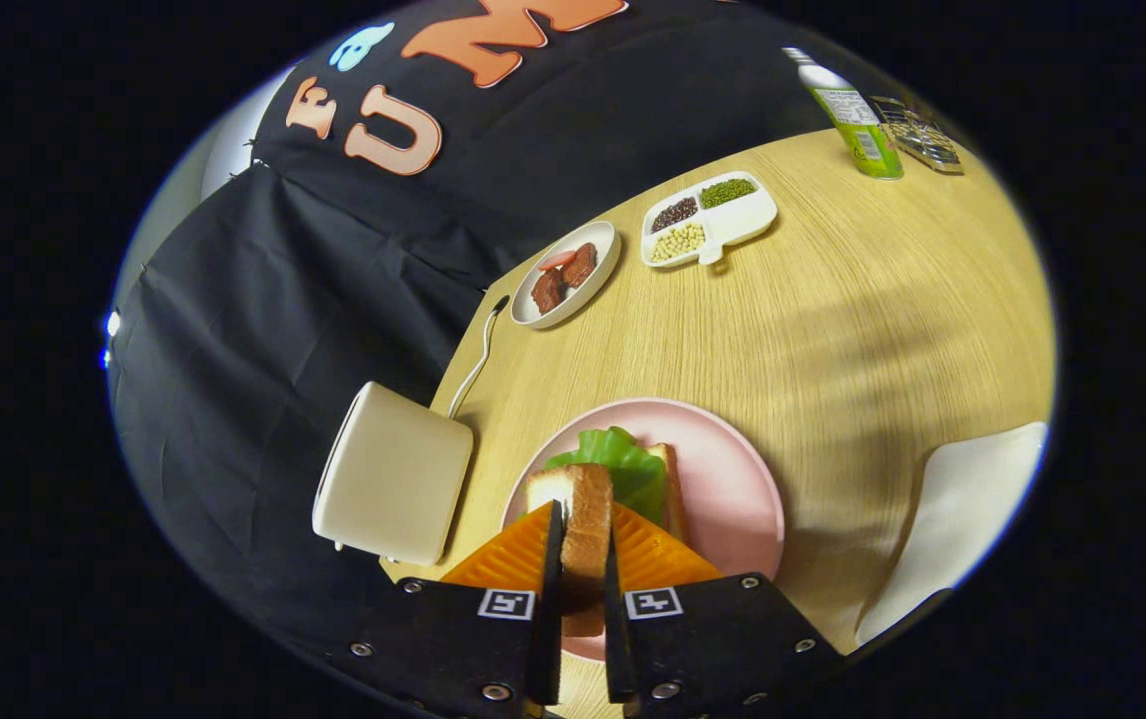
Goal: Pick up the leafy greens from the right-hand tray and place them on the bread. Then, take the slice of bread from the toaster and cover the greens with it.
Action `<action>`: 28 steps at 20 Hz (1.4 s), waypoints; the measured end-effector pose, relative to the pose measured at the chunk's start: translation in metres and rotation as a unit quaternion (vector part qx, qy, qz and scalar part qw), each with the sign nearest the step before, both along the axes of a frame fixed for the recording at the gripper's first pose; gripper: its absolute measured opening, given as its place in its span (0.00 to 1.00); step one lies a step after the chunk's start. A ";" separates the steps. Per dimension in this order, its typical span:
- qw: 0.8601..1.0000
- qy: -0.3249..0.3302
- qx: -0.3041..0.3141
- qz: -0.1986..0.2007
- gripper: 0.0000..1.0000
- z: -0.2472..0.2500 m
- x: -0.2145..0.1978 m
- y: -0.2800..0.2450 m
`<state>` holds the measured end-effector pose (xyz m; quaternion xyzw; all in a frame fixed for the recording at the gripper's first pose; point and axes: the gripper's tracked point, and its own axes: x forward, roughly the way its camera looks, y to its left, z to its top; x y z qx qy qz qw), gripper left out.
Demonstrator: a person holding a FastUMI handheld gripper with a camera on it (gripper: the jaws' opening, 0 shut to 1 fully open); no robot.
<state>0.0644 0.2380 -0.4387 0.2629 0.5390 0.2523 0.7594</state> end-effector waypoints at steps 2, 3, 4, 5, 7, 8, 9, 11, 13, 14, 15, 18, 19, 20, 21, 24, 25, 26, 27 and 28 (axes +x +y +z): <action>0.999 -0.024 -0.036 0.005 0.32 -0.003 0.003 -0.008; 0.998 -0.038 -0.056 0.004 0.39 -0.004 0.004 -0.014; 0.996 -0.058 -0.070 0.003 0.44 -0.002 0.009 -0.019; 0.994 -0.074 -0.086 0.001 0.49 0.000 0.012 -0.024; 0.989 -0.101 -0.108 -0.002 0.53 0.013 0.019 -0.033; 0.986 -0.121 -0.111 -0.006 0.54 0.025 0.024 -0.036; 0.983 -0.143 -0.114 -0.013 0.57 0.042 0.030 -0.040; 0.971 -0.197 -0.132 -0.028 0.59 0.079 0.043 -0.052; 0.954 -0.254 -0.151 -0.044 0.60 0.122 0.053 -0.066; 0.946 -0.280 -0.157 -0.047 0.60 0.143 0.055 -0.070; 0.937 -0.304 -0.164 -0.051 0.62 0.164 0.056 -0.074; 0.914 -0.360 -0.174 -0.072 0.66 0.225 0.055 -0.082; 0.905 -0.375 -0.182 -0.082 0.69 0.243 0.052 -0.089; 0.896 -0.390 -0.191 -0.090 0.71 0.259 0.050 -0.095; 0.889 -0.399 -0.201 -0.101 0.73 0.272 0.045 -0.101; 0.861 -0.441 -0.223 -0.117 0.78 0.304 0.031 -0.117; 0.850 -0.456 -0.230 -0.128 0.85 0.313 0.027 -0.124; 0.840 -0.467 -0.239 -0.138 0.90 0.318 0.021 -0.132; 0.832 -0.473 -0.247 -0.149 0.97 0.322 0.015 -0.139; 0.826 -0.477 -0.256 -0.157 0.97 0.327 0.010 -0.147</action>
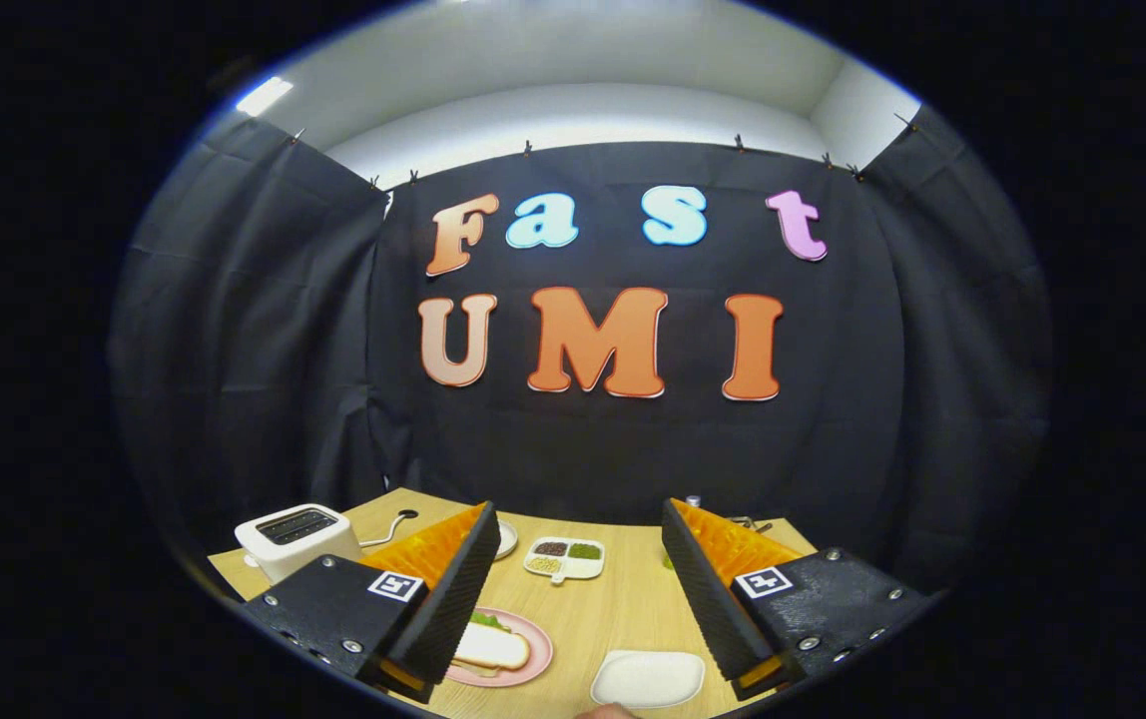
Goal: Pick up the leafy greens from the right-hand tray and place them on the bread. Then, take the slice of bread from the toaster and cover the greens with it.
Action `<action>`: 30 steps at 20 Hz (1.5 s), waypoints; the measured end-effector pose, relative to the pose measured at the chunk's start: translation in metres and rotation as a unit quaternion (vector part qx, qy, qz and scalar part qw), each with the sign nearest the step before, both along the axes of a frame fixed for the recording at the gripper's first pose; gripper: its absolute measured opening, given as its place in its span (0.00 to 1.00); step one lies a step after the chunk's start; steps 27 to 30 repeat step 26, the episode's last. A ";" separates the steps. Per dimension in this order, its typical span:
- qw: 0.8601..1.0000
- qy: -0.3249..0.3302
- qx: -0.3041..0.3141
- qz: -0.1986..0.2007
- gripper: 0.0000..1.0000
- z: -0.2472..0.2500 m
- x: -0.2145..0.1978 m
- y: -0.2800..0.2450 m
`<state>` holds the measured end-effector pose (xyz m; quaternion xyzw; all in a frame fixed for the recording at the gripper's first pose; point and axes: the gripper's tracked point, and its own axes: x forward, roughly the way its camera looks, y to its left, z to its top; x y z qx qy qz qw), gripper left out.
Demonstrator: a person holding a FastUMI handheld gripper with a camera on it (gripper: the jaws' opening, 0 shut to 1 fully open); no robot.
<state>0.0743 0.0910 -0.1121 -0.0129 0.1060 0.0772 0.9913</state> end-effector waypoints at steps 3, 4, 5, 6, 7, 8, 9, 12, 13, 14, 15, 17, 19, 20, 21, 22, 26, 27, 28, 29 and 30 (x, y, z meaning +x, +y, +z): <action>1.000 -0.026 -0.001 -0.015 0.98 0.018 -0.015 -0.008; 0.999 -0.033 -0.005 -0.016 0.98 0.022 -0.020 -0.009; 0.999 -0.039 -0.011 -0.016 0.98 0.024 -0.026 -0.008; 0.999 -0.043 -0.017 -0.015 0.98 0.026 -0.032 -0.008; 0.998 -0.047 -0.025 -0.016 0.98 0.030 -0.038 -0.008; 0.998 -0.055 -0.030 -0.016 0.98 0.034 -0.042 -0.007; 0.998 -0.058 -0.034 -0.016 0.98 0.037 -0.043 -0.005; 0.998 -0.058 -0.031 -0.010 0.98 0.037 -0.051 0.000; 0.998 -0.060 -0.026 -0.011 0.98 0.039 -0.051 0.001; 0.998 -0.062 -0.021 -0.011 0.98 0.040 -0.053 0.001; 0.997 -0.069 -0.015 -0.009 0.99 0.041 -0.055 0.000; 0.996 -0.087 -0.009 -0.006 0.99 0.046 -0.059 0.002; 0.995 -0.102 -0.016 -0.005 0.99 0.050 -0.061 0.000; 0.994 -0.106 -0.021 -0.009 0.98 0.053 -0.062 -0.001; 0.994 -0.108 -0.024 -0.014 0.99 0.055 -0.062 -0.002; 0.994 -0.108 -0.022 -0.018 0.99 0.056 -0.062 -0.004; 0.996 -0.091 0.006 -0.015 0.99 0.053 -0.068 0.000; 0.996 -0.091 0.006 -0.015 0.99 0.053 -0.068 0.000; 0.996 -0.091 0.006 -0.015 0.99 0.053 -0.068 0.000; 0.996 -0.091 0.006 -0.015 0.99 0.053 -0.068 0.000; 0.996 -0.091 0.006 -0.015 0.99 0.053 -0.068 0.000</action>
